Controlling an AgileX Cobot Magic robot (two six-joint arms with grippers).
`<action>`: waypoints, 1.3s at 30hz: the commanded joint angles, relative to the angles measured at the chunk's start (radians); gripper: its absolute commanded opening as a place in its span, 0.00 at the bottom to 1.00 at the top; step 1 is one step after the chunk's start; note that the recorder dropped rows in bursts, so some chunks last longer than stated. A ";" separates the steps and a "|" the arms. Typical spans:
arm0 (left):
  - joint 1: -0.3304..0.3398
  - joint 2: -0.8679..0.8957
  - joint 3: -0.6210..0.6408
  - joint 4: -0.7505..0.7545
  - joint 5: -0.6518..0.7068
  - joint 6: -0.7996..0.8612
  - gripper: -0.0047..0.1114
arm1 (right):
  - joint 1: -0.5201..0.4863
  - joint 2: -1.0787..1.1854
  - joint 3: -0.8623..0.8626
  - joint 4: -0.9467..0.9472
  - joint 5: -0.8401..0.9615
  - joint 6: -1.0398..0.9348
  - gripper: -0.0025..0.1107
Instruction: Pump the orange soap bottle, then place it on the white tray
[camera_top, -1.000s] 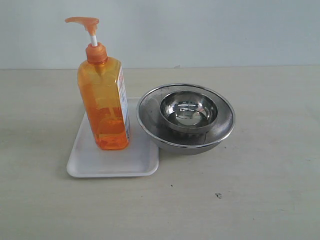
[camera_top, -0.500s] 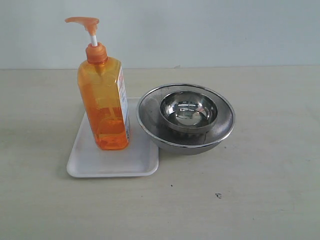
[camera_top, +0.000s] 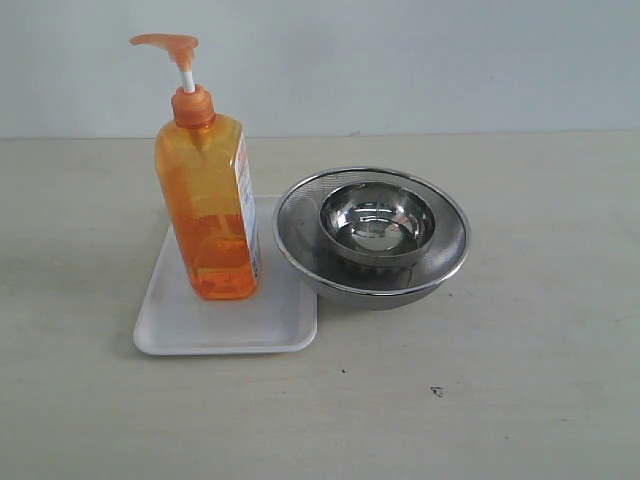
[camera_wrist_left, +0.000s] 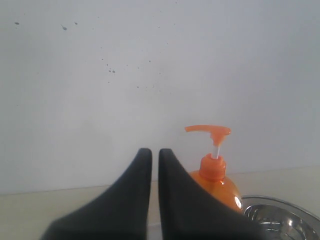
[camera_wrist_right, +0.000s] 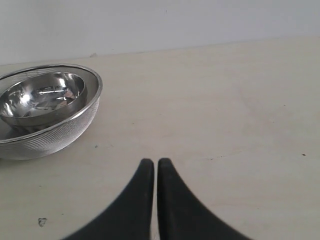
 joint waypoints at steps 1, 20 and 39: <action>-0.002 -0.005 0.004 0.000 0.006 -0.008 0.08 | -0.025 -0.005 0.000 -0.008 -0.001 -0.006 0.02; -0.002 -0.005 0.004 0.000 0.005 -0.008 0.08 | -0.025 -0.005 0.000 -0.032 -0.001 -0.014 0.02; -0.002 -0.005 0.004 0.000 0.003 -0.008 0.08 | -0.025 -0.005 0.000 -0.076 -0.003 0.053 0.02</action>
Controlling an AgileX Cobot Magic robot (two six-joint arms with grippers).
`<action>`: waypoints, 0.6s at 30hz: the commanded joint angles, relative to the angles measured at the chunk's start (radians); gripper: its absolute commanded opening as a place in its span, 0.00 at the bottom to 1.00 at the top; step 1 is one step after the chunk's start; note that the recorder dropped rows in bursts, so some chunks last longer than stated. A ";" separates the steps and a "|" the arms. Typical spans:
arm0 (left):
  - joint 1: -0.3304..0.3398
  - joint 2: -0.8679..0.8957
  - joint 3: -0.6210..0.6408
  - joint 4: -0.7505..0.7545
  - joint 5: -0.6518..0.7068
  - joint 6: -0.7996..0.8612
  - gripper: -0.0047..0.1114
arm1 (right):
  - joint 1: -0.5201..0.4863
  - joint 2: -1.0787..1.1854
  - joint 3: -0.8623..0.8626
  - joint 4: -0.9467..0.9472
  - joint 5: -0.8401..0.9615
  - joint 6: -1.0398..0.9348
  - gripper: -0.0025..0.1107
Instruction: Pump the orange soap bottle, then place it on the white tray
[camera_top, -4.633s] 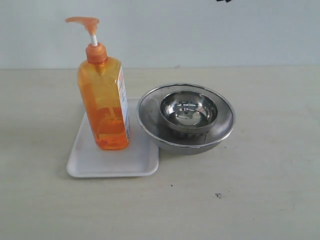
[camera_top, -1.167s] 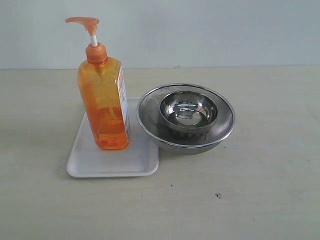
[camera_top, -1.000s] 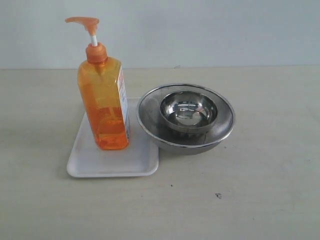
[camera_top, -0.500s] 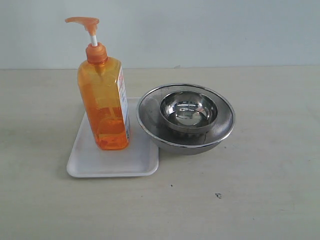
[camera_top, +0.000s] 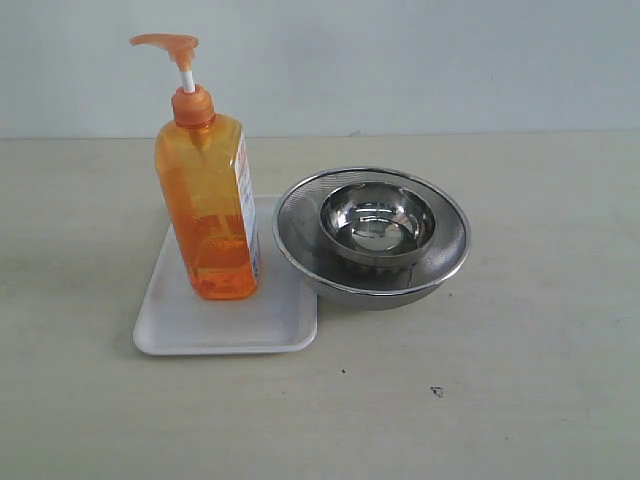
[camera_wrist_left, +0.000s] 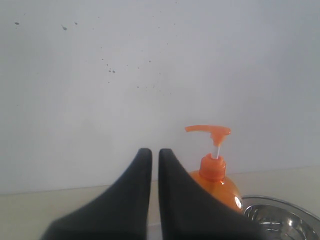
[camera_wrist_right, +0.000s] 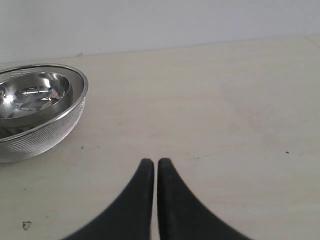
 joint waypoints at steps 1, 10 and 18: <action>-0.002 -0.005 0.004 0.000 0.003 -0.008 0.08 | -0.006 -0.005 -0.001 -0.007 0.003 0.003 0.02; -0.002 -0.005 0.004 0.000 0.004 -0.008 0.08 | -0.006 -0.005 -0.001 -0.007 0.001 0.003 0.02; -0.002 -0.005 0.004 0.000 0.009 0.012 0.08 | -0.006 -0.005 -0.001 -0.007 0.001 0.003 0.02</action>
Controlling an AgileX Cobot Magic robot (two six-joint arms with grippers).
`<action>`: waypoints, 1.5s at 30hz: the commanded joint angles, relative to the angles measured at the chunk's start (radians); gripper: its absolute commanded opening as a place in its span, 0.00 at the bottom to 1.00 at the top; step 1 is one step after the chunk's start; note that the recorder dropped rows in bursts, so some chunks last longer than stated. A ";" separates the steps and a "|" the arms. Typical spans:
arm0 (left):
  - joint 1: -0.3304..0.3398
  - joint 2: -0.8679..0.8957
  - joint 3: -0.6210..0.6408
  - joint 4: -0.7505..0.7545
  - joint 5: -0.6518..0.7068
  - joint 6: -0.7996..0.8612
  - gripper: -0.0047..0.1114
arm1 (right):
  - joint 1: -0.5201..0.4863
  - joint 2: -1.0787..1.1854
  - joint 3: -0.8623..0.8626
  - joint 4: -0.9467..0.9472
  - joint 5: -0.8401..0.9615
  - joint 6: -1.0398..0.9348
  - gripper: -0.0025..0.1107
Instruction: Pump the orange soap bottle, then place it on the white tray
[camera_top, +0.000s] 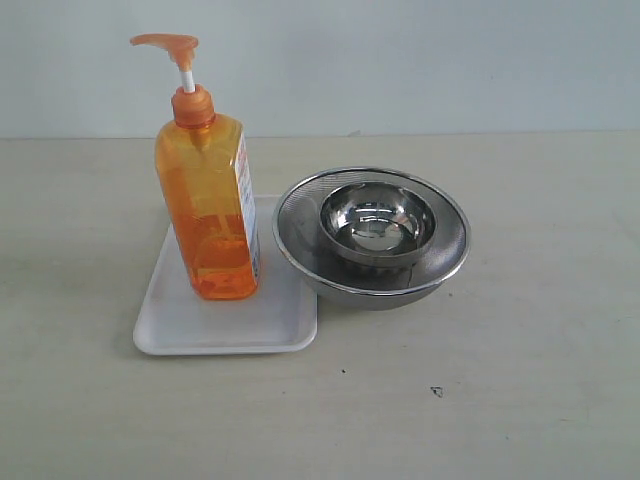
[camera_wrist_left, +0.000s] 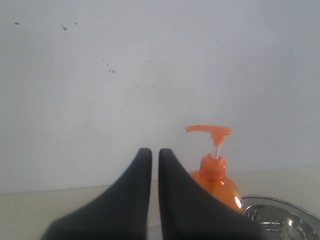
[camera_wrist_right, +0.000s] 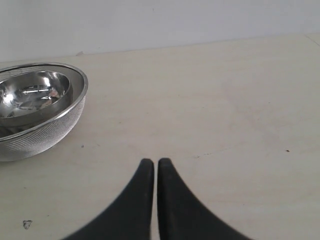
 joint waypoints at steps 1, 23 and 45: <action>-0.002 -0.014 0.004 0.000 0.010 0.035 0.08 | -0.006 -0.005 -0.001 -0.007 -0.003 0.001 0.02; -0.002 -0.420 0.006 -0.263 0.031 -0.052 0.08 | -0.006 -0.005 -0.001 -0.007 -0.003 0.001 0.02; -0.002 -0.420 0.060 -1.571 0.671 1.704 0.08 | -0.006 -0.005 -0.001 -0.007 -0.003 0.003 0.02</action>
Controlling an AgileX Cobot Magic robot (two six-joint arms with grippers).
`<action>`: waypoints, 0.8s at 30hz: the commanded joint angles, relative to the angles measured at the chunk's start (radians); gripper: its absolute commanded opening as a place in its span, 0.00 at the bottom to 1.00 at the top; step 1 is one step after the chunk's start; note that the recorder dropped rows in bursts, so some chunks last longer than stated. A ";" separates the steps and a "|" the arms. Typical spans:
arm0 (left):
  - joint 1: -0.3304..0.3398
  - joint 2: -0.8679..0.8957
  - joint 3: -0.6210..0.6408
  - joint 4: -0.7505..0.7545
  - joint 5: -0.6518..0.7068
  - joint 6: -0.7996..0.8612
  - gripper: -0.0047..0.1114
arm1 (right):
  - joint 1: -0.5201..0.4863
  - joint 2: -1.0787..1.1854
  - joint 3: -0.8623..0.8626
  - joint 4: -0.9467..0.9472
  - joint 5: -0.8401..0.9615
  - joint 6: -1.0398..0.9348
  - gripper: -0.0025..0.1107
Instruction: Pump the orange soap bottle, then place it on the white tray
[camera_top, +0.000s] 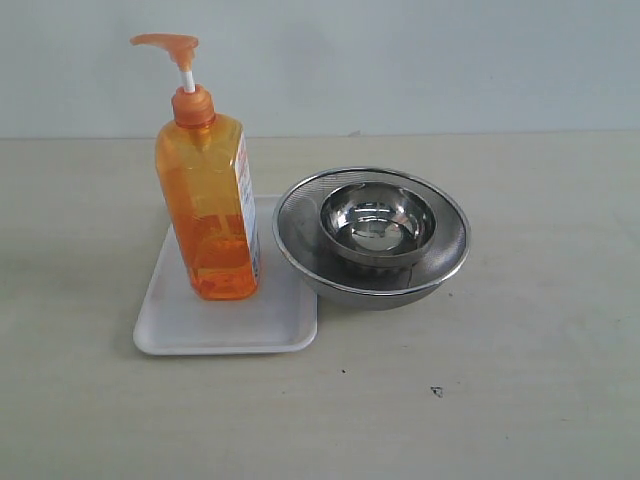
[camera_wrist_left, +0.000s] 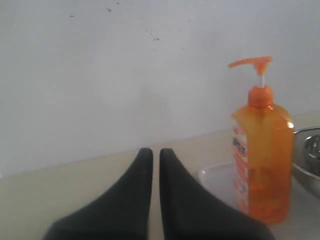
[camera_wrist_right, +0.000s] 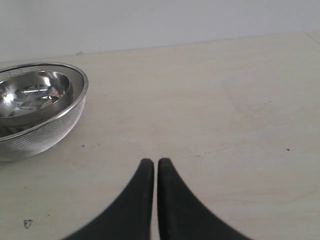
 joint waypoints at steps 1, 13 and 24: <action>-0.002 -0.002 0.065 -0.128 0.014 0.020 0.08 | -0.006 -0.005 -0.001 -0.007 -0.007 -0.001 0.02; 0.037 -0.002 0.295 -0.059 -0.130 -0.131 0.08 | -0.006 -0.005 -0.001 -0.007 -0.032 -0.001 0.02; 0.059 -0.002 0.352 -0.048 -0.166 -0.243 0.08 | -0.006 -0.005 -0.001 -0.007 -0.032 -0.001 0.02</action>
